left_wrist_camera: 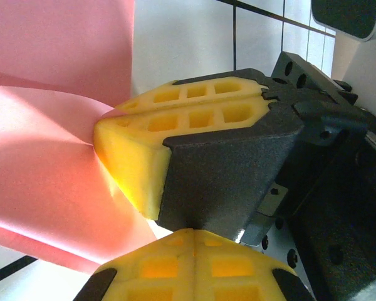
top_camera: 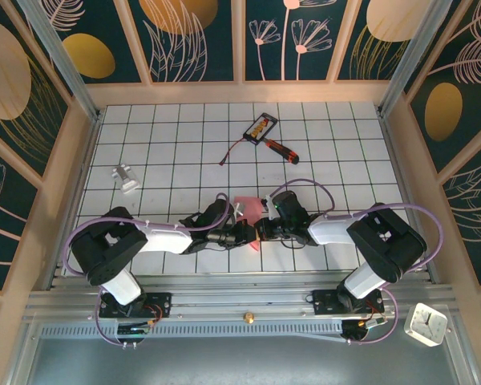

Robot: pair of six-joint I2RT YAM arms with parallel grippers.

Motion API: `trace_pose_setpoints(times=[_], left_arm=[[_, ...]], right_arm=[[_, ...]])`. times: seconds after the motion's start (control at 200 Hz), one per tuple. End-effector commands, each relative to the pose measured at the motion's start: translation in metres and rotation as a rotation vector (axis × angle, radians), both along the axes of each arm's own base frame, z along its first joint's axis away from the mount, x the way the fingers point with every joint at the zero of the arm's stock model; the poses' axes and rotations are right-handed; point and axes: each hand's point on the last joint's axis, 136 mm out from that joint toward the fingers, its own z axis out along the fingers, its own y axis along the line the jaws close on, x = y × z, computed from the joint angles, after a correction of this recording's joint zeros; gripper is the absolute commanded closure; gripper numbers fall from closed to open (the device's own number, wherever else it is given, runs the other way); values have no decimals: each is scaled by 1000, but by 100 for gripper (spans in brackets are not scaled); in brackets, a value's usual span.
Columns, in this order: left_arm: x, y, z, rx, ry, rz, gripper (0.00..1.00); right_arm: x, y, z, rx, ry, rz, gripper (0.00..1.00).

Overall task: Fold a paper plane with a square sheet of paper (pick it up from the middle)
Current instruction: Perform the third fold on the triangle at the bottom-center of the table.

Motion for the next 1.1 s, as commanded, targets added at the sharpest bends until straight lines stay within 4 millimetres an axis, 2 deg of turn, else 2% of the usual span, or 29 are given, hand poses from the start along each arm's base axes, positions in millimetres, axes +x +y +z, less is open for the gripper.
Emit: trace_pose_setpoints(times=[0.0,0.29,0.505,0.931,0.966,1.096], left_arm=[[-4,-1,-13,11,12,-10,100],[-13,3,-23,28,31,-43,100],[-15,7,-16,2,22,-34,100],[-9,-6,-10,-44,19,-36,100],[-10,-6,-19,-26,36,-36,100],[-9,-8,-17,-34,34,-40,100]], right_arm=[[-30,-25,-35,-128,118,-2,100],[-29,-25,-35,-129,117,-4,100],[-30,-25,-36,-130,118,-4,100],[-29,-24,-35,-127,113,-1,100],[-30,-24,-35,-126,113,0,100],[-30,-25,-35,-129,114,-2,100]])
